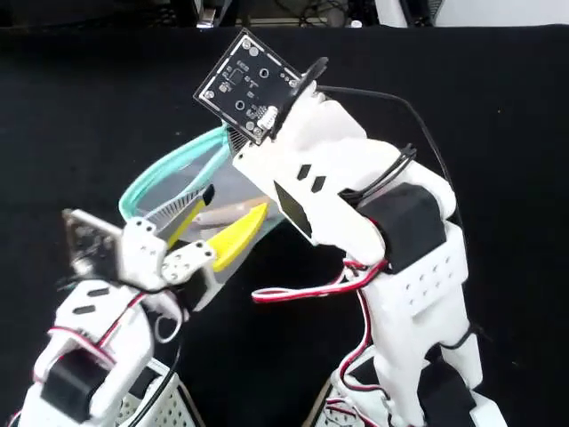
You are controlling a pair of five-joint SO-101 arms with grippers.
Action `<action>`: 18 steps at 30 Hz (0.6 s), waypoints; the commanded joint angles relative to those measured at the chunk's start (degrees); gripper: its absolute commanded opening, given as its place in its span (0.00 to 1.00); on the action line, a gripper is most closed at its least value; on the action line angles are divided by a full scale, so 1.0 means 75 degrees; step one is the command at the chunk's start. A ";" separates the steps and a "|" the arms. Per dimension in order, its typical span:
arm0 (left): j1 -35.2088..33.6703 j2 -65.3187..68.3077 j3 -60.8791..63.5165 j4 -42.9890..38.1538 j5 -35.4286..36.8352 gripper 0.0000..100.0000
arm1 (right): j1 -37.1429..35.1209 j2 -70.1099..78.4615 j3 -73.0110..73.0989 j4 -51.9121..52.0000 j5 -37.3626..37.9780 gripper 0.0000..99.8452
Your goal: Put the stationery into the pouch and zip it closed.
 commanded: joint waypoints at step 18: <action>-0.1366 -0.0891 -0.0932 0.0516 -0.0047 0.27 | 0.0035 -0.0041 -0.0041 -0.0270 0.0023 0.01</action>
